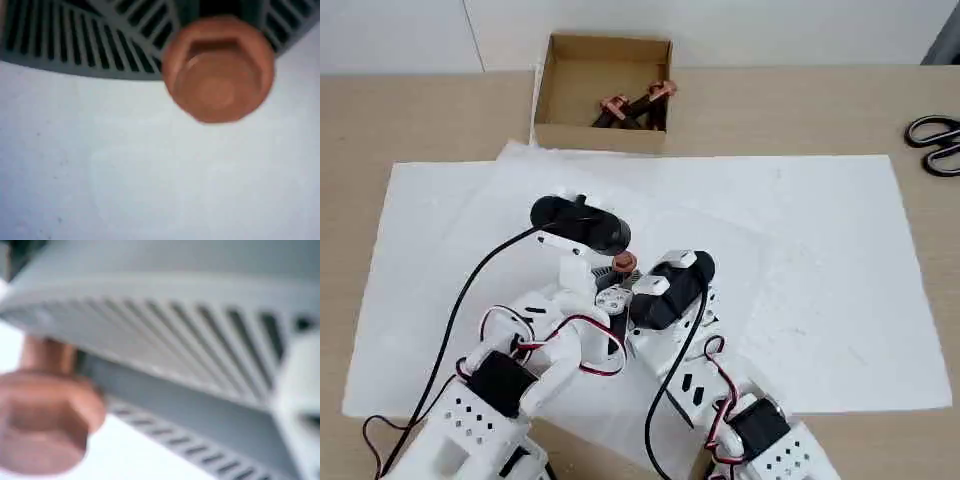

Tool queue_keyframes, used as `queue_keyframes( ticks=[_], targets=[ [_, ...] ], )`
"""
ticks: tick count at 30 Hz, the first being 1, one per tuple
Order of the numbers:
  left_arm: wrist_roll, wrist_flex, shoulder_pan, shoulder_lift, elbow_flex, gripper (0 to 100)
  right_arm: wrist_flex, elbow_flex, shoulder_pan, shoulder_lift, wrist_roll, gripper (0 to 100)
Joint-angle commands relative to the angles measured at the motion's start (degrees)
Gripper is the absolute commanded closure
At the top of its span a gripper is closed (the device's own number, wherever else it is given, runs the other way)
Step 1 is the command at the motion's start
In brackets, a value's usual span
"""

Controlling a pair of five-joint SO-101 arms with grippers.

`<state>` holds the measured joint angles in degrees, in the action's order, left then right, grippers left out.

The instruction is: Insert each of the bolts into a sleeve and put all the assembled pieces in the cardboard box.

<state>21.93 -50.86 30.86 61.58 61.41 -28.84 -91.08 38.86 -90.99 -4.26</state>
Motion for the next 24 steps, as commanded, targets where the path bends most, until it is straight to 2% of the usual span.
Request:
queue_keyframes(
  ticks=[1, 4, 12, 24],
  targets=[
    [-0.1, -2.5, 0.2, 0.6, -1.2, 87, 1.4, 0.6, -0.1, -1.2, -0.4, 99.2],
    [0.3, -5.4, 0.2, 0.6, -3.3, 81, 1.4, 0.6, -0.1, -1.2, -0.4, 99.2],
    [1.3, -9.8, -0.3, 0.6, -8.9, 80, 1.4, 0.6, -0.1, -1.2, -0.4, 99.2],
    [-1.6, -12.7, -12.0, 0.6, -13.1, 80, 1.4, 1.1, -2.2, -1.2, -0.3, 99.2]
  ],
)
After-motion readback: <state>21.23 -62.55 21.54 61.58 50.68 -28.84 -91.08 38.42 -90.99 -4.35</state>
